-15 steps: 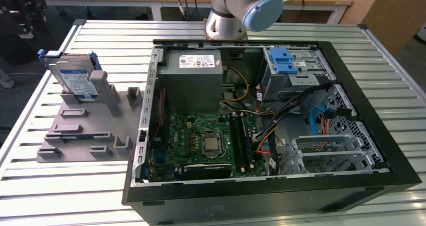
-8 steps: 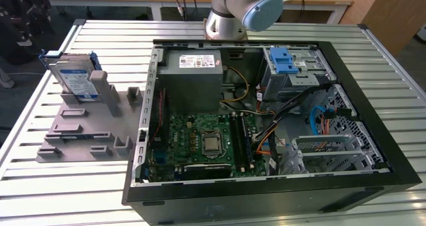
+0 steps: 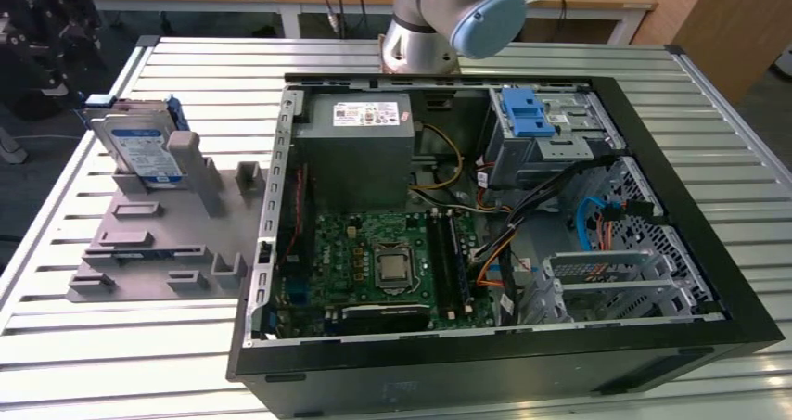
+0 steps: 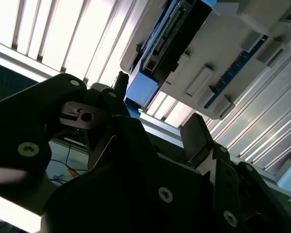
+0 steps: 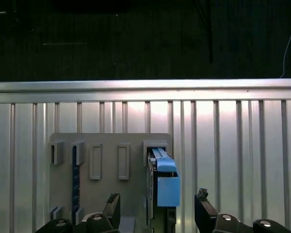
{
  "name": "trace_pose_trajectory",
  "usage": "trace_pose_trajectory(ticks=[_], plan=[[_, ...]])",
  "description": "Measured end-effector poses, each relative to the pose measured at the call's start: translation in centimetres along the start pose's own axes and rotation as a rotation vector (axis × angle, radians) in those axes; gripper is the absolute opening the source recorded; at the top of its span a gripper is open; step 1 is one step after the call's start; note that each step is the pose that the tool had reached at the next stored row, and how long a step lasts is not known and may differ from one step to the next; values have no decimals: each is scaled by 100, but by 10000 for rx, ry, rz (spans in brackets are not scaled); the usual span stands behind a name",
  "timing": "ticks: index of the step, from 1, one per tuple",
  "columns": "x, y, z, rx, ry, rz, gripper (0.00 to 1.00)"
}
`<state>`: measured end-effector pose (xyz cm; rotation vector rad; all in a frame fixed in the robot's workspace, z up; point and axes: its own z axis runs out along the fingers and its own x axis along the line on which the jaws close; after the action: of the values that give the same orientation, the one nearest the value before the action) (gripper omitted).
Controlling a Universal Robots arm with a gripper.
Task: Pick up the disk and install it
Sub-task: 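Pick up the disk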
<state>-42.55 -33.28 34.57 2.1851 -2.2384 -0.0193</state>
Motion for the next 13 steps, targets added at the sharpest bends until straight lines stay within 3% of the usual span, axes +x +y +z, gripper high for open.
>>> trace_pose_trajectory(ticks=[13], plan=[[-6, 0, 91, 3, -1, 0, 71]])
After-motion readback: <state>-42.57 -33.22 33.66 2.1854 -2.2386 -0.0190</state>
